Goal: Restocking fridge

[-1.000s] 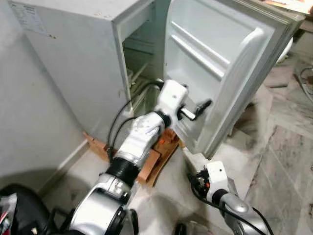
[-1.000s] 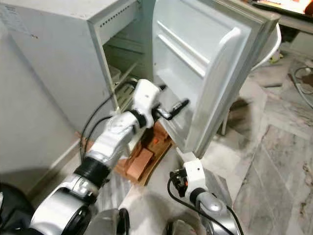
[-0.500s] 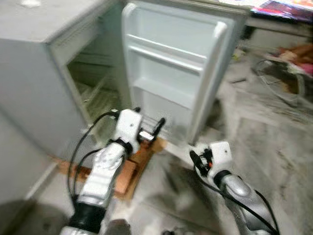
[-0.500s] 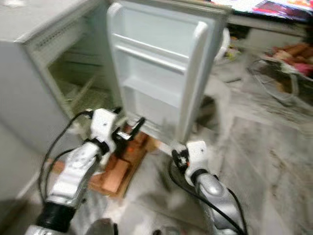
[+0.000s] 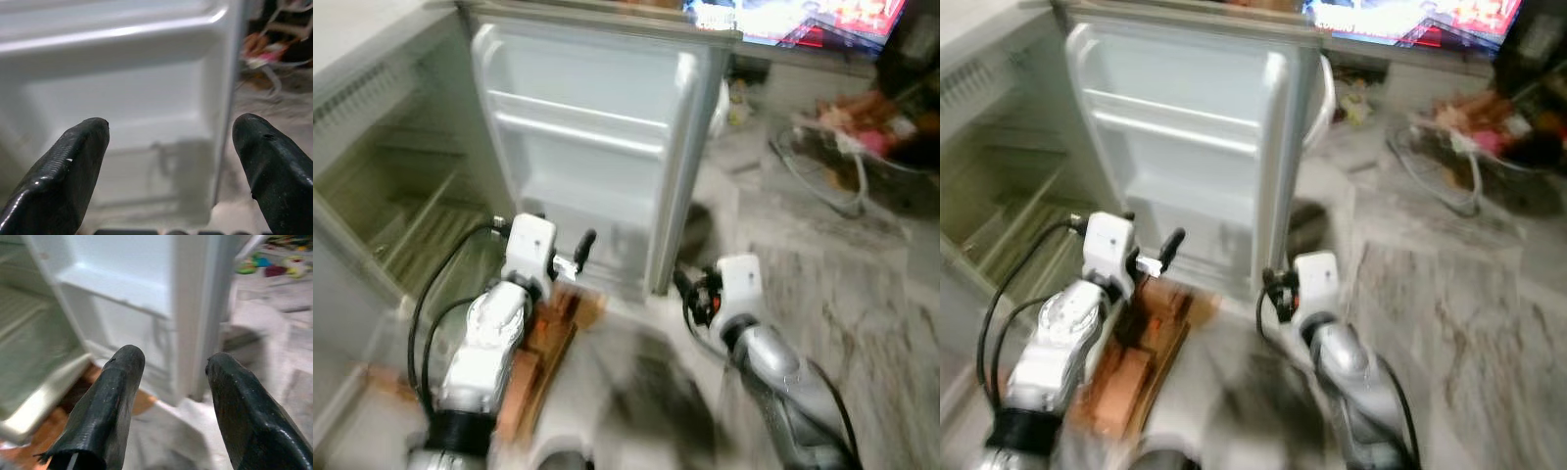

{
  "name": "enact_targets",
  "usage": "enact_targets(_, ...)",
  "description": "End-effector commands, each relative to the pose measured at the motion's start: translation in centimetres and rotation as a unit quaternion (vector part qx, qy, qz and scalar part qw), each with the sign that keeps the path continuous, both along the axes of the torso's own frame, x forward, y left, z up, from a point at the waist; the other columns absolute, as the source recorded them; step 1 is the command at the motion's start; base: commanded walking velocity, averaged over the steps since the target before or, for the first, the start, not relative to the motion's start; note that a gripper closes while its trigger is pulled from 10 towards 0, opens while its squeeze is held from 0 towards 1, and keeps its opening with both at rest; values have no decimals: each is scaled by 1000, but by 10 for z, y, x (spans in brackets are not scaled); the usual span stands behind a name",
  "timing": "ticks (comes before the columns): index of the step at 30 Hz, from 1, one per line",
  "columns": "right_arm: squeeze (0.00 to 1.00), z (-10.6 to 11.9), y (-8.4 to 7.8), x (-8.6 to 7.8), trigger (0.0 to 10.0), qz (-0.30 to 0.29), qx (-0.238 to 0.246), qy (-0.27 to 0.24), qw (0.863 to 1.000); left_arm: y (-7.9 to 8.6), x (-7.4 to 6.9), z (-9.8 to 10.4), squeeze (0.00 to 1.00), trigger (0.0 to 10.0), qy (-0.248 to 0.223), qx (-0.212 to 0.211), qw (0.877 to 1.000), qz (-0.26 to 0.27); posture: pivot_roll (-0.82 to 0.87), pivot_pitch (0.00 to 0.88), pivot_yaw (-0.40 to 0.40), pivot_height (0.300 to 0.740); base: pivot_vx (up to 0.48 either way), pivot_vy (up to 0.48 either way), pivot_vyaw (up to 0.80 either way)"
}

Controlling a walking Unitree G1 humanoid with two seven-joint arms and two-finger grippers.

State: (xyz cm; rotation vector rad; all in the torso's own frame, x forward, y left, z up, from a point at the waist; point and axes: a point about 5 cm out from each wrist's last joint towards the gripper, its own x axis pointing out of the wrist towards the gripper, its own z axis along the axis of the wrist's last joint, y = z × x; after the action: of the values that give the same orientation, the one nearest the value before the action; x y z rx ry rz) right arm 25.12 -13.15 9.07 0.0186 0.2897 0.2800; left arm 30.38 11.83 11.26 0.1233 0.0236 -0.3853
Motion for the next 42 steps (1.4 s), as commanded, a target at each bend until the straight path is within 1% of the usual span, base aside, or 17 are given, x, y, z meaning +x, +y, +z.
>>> enact_targets(1,0,4,-7,0,10000,-15,-5,-4,1000,-13,2,0,0,10000,0,6,1000,-18,70,40,-19,740,461,0,0)
enact_targets(4,0,6,-9,1,10000,-22,-7,-11,1000,-21,7,1,0,10000,0,3,1000,-27,64,40,-22,740,461,0,0)
enact_targets(8,0,7,-17,2,10000,-50,-12,-17,999,-34,15,3,0,10000,-4,4,999,-35,55,41,-23,740,459,0,0)
enact_targets(12,0,6,-19,1,10000,-52,-15,-16,998,-40,20,2,0,10000,-3,8,999,-33,51,42,-20,740,466,0,0)
enact_targets(13,0,6,-19,1,10000,-52,-15,-16,998,-40,20,2,0,10000,-3,8,999,-33,51,42,-20,740,480,0,0)
enact_targets(17,0,5,-18,0,10000,-52,-16,-16,998,-43,29,2,0,10000,1,20,1000,-23,50,44,-17,740,480,0,0)
enact_targets(27,0,2,-19,1,10000,-57,-16,-17,998,-46,41,6,0,10000,1,23,1000,-18,49,47,-11,740,480,0,0)
enact_targets(31,0,1,-20,0,10000,-58,-16,-18,998,-51,44,9,0,10000,-2,23,1000,-19,48,47,-8,740,480,0,0)
enact_targets(42,0,-2,-21,0,10000,-58,-18,-16,998,-52,46,5,0,10000,1,30,999,-15,52,50,-11,740,480,0,0)
